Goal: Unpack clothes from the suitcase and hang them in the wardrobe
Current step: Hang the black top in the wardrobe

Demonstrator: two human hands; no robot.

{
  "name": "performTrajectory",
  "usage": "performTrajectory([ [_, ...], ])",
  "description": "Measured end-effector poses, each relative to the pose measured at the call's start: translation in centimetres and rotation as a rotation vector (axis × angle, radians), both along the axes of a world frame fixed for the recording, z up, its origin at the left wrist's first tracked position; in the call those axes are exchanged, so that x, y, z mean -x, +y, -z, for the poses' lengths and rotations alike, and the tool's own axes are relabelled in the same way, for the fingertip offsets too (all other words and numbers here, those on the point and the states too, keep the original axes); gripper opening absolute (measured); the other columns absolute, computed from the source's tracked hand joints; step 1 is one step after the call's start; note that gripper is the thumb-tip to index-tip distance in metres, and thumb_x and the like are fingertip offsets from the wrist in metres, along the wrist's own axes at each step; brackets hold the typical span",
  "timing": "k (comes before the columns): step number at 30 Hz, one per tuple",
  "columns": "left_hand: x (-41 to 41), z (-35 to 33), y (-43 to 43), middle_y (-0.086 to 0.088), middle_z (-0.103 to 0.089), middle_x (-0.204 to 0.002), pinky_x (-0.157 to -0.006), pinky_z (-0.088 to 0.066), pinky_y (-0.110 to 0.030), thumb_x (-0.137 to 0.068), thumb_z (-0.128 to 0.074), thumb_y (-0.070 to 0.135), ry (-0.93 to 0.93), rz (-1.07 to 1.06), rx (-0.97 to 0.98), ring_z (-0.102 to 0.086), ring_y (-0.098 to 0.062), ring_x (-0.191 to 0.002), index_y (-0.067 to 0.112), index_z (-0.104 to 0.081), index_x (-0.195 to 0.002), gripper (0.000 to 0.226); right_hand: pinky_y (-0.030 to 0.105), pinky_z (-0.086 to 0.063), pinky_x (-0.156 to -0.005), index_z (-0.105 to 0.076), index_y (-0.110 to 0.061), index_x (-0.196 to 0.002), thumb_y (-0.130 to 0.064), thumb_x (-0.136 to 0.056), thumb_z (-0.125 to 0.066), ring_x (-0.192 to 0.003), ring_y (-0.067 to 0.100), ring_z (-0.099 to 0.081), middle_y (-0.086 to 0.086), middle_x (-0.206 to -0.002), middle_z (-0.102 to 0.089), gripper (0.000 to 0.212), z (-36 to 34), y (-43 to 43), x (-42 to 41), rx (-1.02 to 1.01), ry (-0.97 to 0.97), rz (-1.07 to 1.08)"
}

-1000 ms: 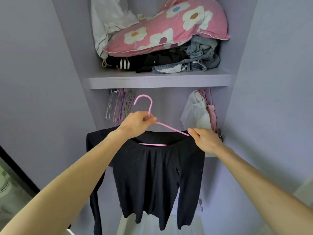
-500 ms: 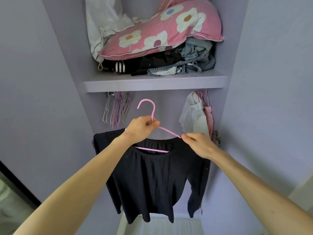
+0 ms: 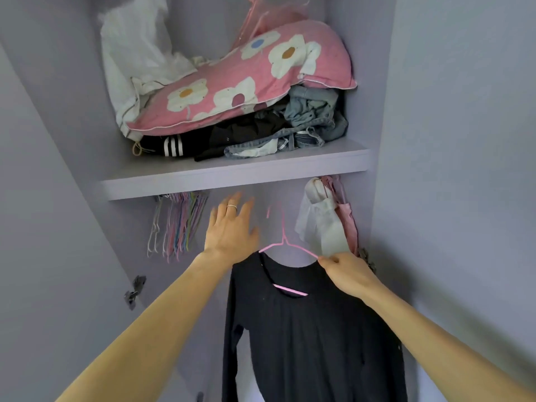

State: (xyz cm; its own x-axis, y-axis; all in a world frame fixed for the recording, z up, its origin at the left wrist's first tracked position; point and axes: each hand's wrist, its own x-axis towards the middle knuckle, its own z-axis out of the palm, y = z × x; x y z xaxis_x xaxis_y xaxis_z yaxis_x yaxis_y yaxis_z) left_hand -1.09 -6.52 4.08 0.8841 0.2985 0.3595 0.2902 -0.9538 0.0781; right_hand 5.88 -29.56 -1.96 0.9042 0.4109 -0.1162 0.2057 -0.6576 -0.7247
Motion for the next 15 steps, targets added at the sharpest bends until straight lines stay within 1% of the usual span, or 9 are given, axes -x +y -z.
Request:
performTrajectory([
  [3,-3.5,-1.4,2.2,-0.005,0.009,-0.166,-0.123,0.001,-0.050,-0.101,-0.044,0.037,-0.061,0.030,-0.126,0.007,-0.026,-0.153,0.026,-0.004,-0.159,0.072,0.031,-0.028,-0.059,-0.050,-0.013,-0.084,-0.023,-0.097,-0.042,-0.066,0.018,-0.040,0.004,-0.075,-0.042,0.019,-0.2,2.0,-2.2,-0.048,0.097,0.101],
  [5,-6.2,-1.5,4.1,-0.003,0.016,-0.165,-0.122,0.003,-0.053,-0.101,-0.040,0.043,-0.119,0.050,-0.236,0.011,-0.026,-0.153,0.028,0.003,-0.159,0.074,0.029,-0.033,-0.061,-0.050,-0.011,-0.091,-0.012,-0.095,-0.040,-0.070,0.017,-0.044,0.004,-0.080,-0.047,0.011,0.0,3.6,-3.6,-0.078,0.133,0.153],
  [7,-8.9,-1.4,6.4,-0.001,0.020,-0.165,-0.121,0.005,-0.054,-0.102,-0.034,0.047,-0.169,0.043,-0.293,0.014,-0.025,-0.152,0.030,0.008,-0.158,0.073,0.032,-0.046,-0.077,-0.053,-0.011,-0.107,-0.005,-0.095,-0.037,-0.087,0.021,-0.052,0.007,-0.098,-0.055,0.020,0.3,5.5,-5.2,-0.093,0.112,0.202],
  [8,-11.2,-0.8,8.0,0.000,0.020,-0.165,-0.121,0.005,-0.054,-0.103,-0.031,0.048,-0.210,0.034,-0.290,0.015,-0.024,-0.152,0.031,0.010,-0.158,0.071,0.035,-0.047,-0.086,-0.054,-0.008,-0.114,-0.003,-0.094,-0.037,-0.090,0.022,-0.052,0.008,-0.102,-0.057,0.027,0.7,7.0,-7.1,-0.111,0.071,0.238],
  [9,-11.8,-0.9,8.4,0.001,0.019,-0.165,-0.121,0.006,-0.055,-0.104,-0.026,0.048,-0.197,0.027,-0.269,0.016,-0.022,-0.152,0.032,0.012,-0.157,0.067,0.034,-0.048,-0.088,-0.054,-0.006,-0.115,-0.002,-0.093,-0.037,-0.085,0.020,-0.052,0.006,-0.099,-0.056,0.028,0.3,7.3,-7.3,-0.129,0.059,0.265],
  [10,-12.6,-1.0,8.7,0.003,0.018,-0.165,-0.121,0.006,-0.055,-0.104,-0.020,0.048,-0.188,0.037,-0.243,0.018,-0.021,-0.152,0.034,0.014,-0.156,0.064,0.029,-0.048,-0.081,-0.055,-0.006,-0.111,-0.001,-0.093,-0.038,-0.077,0.016,-0.049,0.003,-0.090,-0.053,0.025,-0.3,7.8,-7.7,-0.139,0.043,0.281],
  [11,-13.4,-0.4,9.3,0.004,0.020,-0.165,-0.121,0.007,-0.056,-0.105,-0.015,0.048,-0.197,0.040,-0.211,0.020,-0.019,-0.151,0.036,0.017,-0.155,0.061,0.022,-0.045,-0.069,-0.053,-0.008,-0.105,-0.001,-0.094,-0.038,-0.069,0.012,-0.045,0.000,-0.082,-0.047,0.020,-0.5,8.3,-8.1,-0.157,0.001,0.291],
  [13,-15.3,1.6,10.6,0.007,0.028,-0.162,-0.119,0.009,-0.058,-0.104,-0.008,0.048,-0.270,0.051,-0.201,0.028,-0.018,-0.148,0.039,0.024,-0.152,0.058,0.018,-0.032,-0.051,-0.051,-0.010,-0.104,-0.002,-0.097,-0.038,-0.065,0.011,-0.041,-0.003,-0.076,-0.041,0.016,0.3,10.2,-10.1,-0.191,-0.082,0.325],
  [15,-17.1,3.0,11.0,0.007,0.034,-0.159,-0.117,0.014,-0.059,-0.103,-0.005,0.049,-0.371,0.073,-0.220,0.033,-0.018,-0.146,0.040,0.027,-0.150,0.057,0.020,-0.031,-0.051,-0.053,-0.007,-0.110,-0.003,-0.098,-0.039,-0.065,0.013,-0.041,-0.001,-0.076,-0.041,0.019,1.0,12.0,-12.4,-0.209,-0.143,0.367],
])
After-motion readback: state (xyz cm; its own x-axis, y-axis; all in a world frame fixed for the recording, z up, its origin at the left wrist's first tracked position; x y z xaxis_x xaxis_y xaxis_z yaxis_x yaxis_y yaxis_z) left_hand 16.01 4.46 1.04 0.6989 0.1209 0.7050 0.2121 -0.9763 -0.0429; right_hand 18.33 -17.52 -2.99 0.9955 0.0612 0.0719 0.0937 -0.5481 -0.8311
